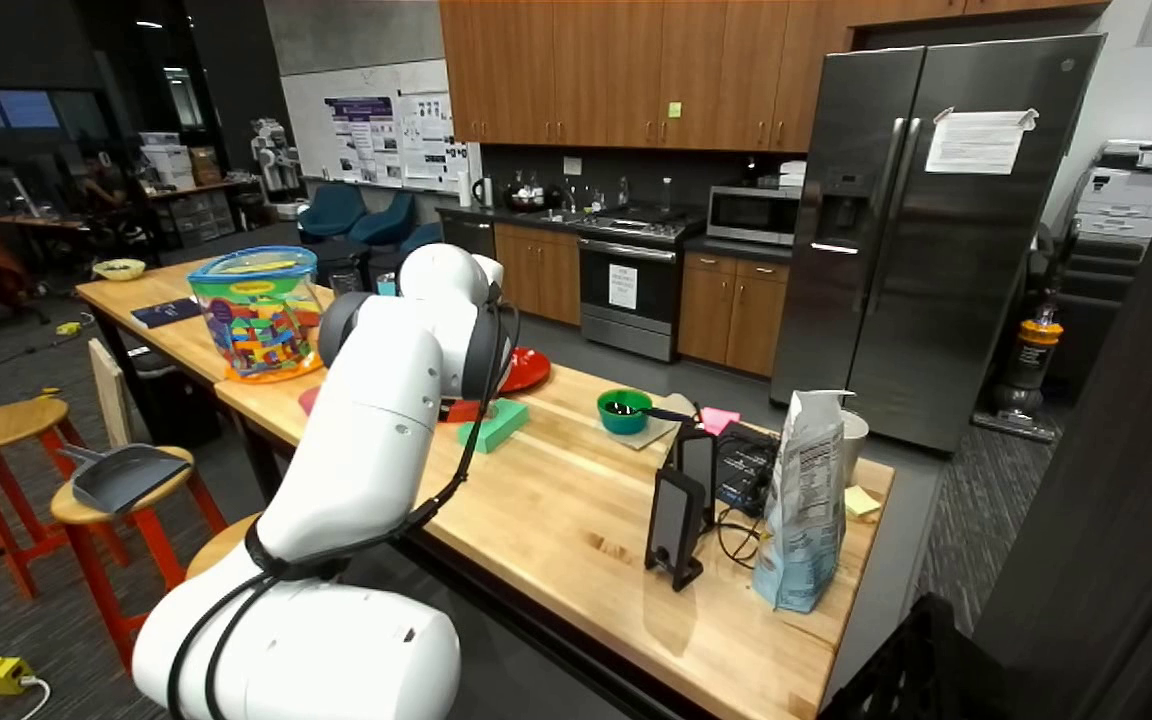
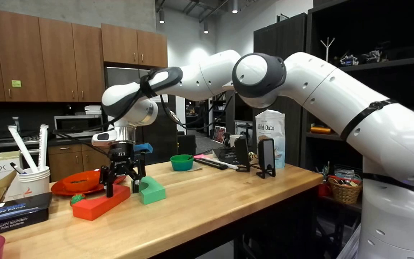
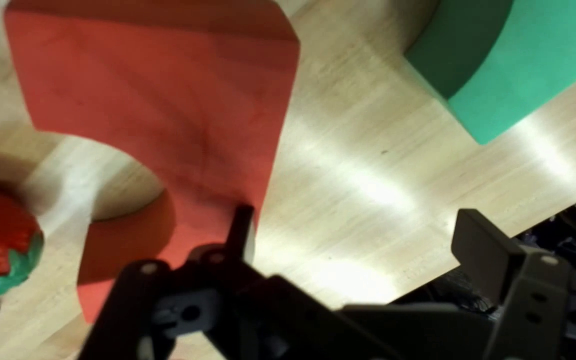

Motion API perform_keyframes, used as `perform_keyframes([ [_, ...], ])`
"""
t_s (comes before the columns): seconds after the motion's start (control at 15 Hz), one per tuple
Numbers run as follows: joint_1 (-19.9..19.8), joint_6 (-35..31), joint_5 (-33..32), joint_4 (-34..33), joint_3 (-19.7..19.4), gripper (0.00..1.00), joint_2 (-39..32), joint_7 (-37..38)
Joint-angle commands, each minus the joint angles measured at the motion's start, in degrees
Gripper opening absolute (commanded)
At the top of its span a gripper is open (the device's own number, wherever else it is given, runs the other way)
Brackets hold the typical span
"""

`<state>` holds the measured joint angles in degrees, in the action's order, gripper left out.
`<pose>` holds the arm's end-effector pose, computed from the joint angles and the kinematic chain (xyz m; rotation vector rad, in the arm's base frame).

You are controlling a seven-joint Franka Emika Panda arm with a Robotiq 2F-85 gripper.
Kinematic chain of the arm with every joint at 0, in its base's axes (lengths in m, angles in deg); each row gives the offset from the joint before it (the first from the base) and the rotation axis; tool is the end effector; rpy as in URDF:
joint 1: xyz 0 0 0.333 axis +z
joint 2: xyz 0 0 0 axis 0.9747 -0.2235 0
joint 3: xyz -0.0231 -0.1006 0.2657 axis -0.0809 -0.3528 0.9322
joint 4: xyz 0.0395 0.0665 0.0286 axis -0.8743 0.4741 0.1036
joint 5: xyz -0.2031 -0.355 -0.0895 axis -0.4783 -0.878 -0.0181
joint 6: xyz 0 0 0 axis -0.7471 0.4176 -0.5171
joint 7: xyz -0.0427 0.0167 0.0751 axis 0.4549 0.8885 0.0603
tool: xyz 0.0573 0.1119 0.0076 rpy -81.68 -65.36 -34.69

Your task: Turn the orange and green blocks to the right

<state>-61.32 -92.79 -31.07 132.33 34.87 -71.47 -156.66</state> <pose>0.6361 0.3698 0.2542 -1.1628 -2.4470 0.0051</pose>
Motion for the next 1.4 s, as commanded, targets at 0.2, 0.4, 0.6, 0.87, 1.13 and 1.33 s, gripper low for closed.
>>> perform_keyframes([
  [0.2, 0.07, -1.33, -3.46, -3.59, -3.57, 1.00, -2.06, 1.59],
  [0.4, -1.00, 4.26, -5.20, -10.81, -6.06, 1.00, -4.44, 2.77],
  [0.6, -2.89, 13.81, -4.66, -19.55, -8.48, 1.00, -7.39, 4.23],
  [0.87, -4.10, 16.31, -2.73, -14.83, -8.65, 1.00, -4.44, 7.22],
  [1.13, -4.08, 8.51, 1.72, -12.05, -6.07, 1.00, -4.44, 6.18],
  [1.33, -1.97, -2.31, 2.54, -3.16, -4.67, 1.00, -0.52, 4.92],
])
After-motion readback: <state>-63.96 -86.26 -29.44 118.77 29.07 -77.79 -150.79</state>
